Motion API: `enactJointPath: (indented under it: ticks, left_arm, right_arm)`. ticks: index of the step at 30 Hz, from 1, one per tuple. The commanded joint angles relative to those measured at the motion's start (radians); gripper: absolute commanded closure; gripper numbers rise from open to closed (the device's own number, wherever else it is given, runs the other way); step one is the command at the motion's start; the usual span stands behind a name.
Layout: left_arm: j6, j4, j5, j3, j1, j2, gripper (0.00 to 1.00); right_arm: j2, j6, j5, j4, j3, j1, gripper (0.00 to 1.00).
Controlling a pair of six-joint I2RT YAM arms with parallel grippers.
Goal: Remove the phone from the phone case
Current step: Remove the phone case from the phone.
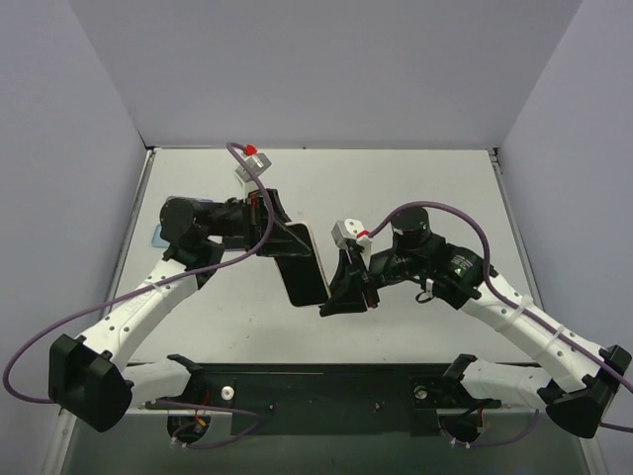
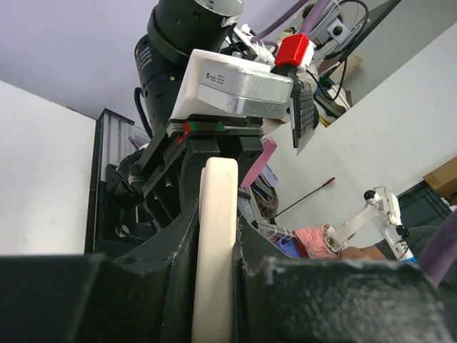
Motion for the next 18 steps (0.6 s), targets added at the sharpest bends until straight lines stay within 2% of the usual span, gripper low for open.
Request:
enactJointPath:
  ticks: [1, 8, 12, 14, 15, 18]
  left_arm:
    - [-0.297, 0.19, 0.013, 0.055, -0.085, -0.067, 1.0]
    - [-0.395, 0.348, -0.042, 0.124, -0.269, -0.034, 1.0]
    - [-0.404, 0.352, -0.035, 0.137, -0.302, -0.012, 1.0]
    - [-0.36, 0.278, -0.035, 0.13, -0.302, -0.006, 1.0]
    - [-0.334, 0.191, -0.042, 0.132, -0.302, -0.005, 1.0]
    - [-0.18, 0.015, -0.064, 0.124, -0.292, -0.011, 1.0]
  right_arm:
    - [0.09, -0.172, 0.328, 0.03, -0.005, -0.023, 1.0]
    - [0.114, -0.226, 0.413, 0.089, -0.011, -0.003, 1.0]
    - [0.12, -0.286, 0.431, 0.046, 0.036, 0.023, 1.0]
    - [0.123, -0.313, 0.456, 0.0, 0.074, 0.03, 1.0]
    - [0.125, -0.318, 0.464, -0.012, 0.093, 0.032, 1.0]
    - [0.11, -0.24, 0.529, 0.041, 0.088, 0.02, 1.0]
